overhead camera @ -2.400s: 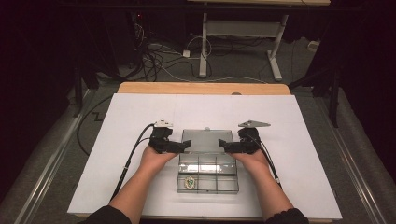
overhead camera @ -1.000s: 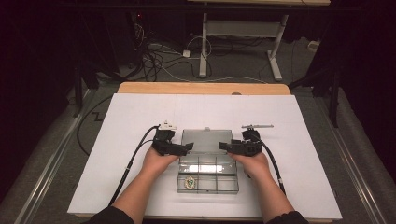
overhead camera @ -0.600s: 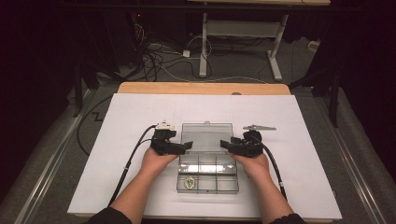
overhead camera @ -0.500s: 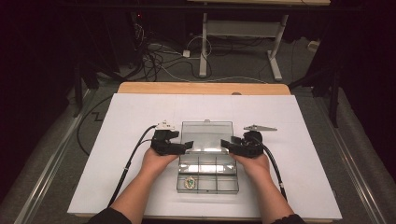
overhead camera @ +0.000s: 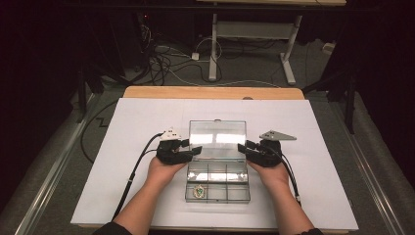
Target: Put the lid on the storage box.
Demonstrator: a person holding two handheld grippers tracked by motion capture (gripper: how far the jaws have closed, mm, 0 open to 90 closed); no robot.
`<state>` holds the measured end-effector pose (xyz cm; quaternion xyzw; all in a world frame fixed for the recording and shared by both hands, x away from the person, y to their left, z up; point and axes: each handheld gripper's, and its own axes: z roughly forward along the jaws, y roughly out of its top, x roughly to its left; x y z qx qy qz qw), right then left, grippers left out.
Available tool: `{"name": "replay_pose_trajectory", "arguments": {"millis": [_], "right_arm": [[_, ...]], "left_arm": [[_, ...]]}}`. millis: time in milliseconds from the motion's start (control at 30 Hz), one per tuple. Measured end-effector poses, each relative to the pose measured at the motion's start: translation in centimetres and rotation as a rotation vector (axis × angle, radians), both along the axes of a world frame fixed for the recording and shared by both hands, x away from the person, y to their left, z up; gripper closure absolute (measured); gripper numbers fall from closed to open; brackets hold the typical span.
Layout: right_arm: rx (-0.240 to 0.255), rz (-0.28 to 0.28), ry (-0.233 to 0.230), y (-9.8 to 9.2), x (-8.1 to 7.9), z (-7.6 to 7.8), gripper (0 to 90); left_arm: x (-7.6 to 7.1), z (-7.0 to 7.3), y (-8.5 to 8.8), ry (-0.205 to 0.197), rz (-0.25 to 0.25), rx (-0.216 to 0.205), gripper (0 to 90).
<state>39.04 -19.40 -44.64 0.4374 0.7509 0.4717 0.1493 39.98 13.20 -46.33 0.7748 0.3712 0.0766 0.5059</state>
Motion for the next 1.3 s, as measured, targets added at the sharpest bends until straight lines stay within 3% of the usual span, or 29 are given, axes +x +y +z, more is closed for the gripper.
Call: {"name": "replay_pose_trajectory", "arguments": {"millis": [367,633,833,1300], "right_arm": [[-0.030,0.022,-0.082,-2.0,-2.3,1.3,89.7],[-0.034,0.050,-0.145,-1.4,-4.5,1.4,90.0],[-0.044,0.085,-0.135,-0.8,-6.0,0.9,90.0],[-0.041,0.097,-0.122,-0.7,-6.4,1.1,90.0]], "left_arm": [[-1.1,0.5,0.7,-0.051,0.000,-0.013,59.1],[-2.3,0.9,1.1,-0.106,-0.006,-0.017,66.1],[-3.2,1.2,1.2,-0.130,-0.015,-0.035,66.1],[-4.1,1.5,1.2,-0.127,-0.025,-0.031,66.0]]}}
